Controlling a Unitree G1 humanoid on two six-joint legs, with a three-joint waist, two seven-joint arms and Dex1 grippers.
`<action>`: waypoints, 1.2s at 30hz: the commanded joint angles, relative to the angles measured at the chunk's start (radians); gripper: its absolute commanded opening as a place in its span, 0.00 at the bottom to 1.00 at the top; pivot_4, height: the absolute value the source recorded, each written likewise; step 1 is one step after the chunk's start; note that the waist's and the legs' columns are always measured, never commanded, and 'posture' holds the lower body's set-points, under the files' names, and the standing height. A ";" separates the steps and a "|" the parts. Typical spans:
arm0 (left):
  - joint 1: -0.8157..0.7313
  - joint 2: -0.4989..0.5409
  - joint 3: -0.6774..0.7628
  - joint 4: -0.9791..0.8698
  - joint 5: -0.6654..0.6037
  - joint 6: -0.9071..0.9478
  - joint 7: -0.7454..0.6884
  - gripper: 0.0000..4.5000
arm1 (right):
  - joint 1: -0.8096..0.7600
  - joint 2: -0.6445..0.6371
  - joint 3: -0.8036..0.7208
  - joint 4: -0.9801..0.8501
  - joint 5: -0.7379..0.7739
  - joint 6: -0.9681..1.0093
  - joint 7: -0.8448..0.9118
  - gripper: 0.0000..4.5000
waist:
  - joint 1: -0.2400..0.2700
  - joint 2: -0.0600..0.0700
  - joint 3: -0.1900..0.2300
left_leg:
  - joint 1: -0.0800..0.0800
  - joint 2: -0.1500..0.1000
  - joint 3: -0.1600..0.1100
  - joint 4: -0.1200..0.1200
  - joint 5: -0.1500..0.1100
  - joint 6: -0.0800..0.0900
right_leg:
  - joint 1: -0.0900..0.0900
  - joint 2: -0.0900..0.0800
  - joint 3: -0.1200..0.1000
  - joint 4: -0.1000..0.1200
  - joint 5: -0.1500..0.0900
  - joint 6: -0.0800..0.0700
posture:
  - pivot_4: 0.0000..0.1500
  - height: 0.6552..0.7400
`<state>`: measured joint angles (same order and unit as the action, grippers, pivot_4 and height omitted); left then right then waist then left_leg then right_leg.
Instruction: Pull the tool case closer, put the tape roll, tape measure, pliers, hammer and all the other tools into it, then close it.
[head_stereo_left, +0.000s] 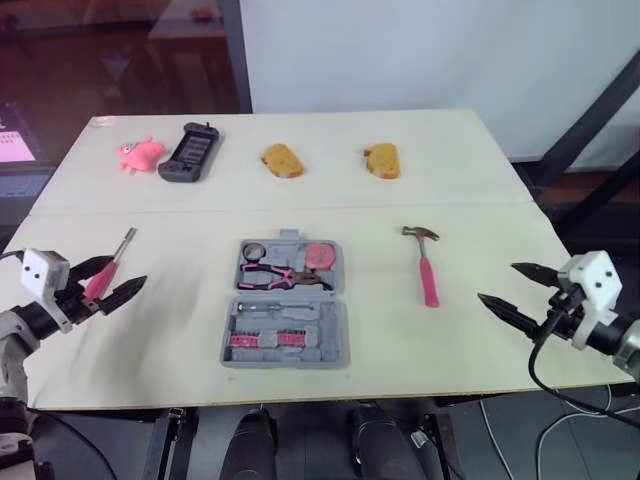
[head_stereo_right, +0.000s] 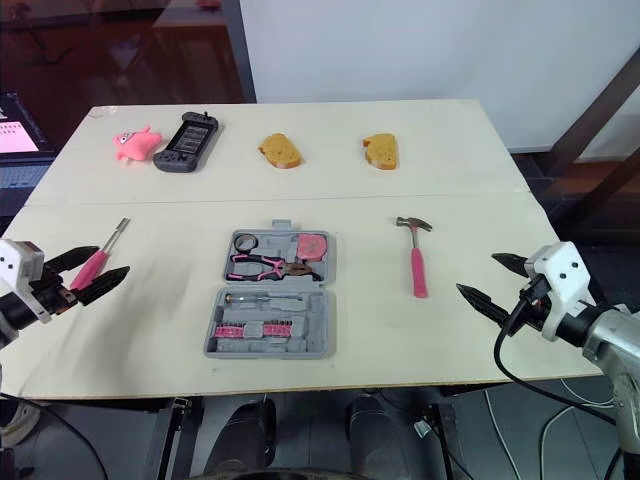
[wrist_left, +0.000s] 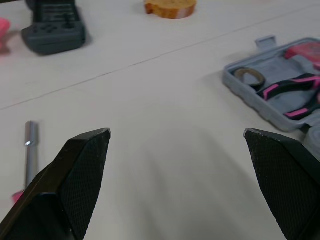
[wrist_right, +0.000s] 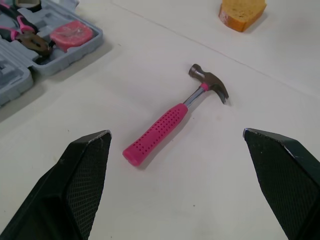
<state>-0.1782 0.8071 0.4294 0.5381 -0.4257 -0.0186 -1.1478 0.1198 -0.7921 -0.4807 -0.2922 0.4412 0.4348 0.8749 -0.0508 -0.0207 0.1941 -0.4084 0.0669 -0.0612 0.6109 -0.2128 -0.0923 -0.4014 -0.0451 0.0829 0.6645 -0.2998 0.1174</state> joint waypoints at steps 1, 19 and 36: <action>0.033 0.005 -0.002 -0.187 -0.039 0.063 0.014 1.00 | -0.110 -0.023 0.067 -0.098 0.034 0.059 -0.042 0.99 | 0.000 0.001 0.000 | 0.000 0.000 0.000 0.000 0.000 0.000 | 0.000 0.000 0.000 0.000 0.000 0.000 | 1.00 1.00; 0.042 0.142 -0.085 -0.925 -0.286 0.562 0.101 1.00 | -0.371 0.003 0.445 -0.057 -0.076 0.324 -0.196 0.99 | 0.015 -0.001 0.001 | -0.002 -0.001 0.000 0.002 0.000 0.000 | 0.000 -0.001 0.000 -0.001 -0.001 -0.001 | 1.00 1.00; -0.034 0.267 -0.151 -0.948 -0.245 0.609 -0.001 1.00 | -0.733 0.336 0.368 0.571 -0.195 0.433 -0.594 0.99 | -0.017 0.002 0.003 | -0.002 -0.001 0.000 0.000 0.000 0.000 | -0.002 0.000 0.001 0.001 0.000 0.000 | 1.00 1.00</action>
<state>-0.2266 1.0569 0.2283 -0.3783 -0.6797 0.6009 -1.1501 -0.5668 -0.4624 -0.0920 0.2098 0.2660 0.9190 0.2965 -0.0679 -0.0191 0.1968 -0.4103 0.0663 -0.0612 0.6109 -0.2127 -0.0921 -0.4037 -0.0451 0.0840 0.6652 -0.2999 0.1177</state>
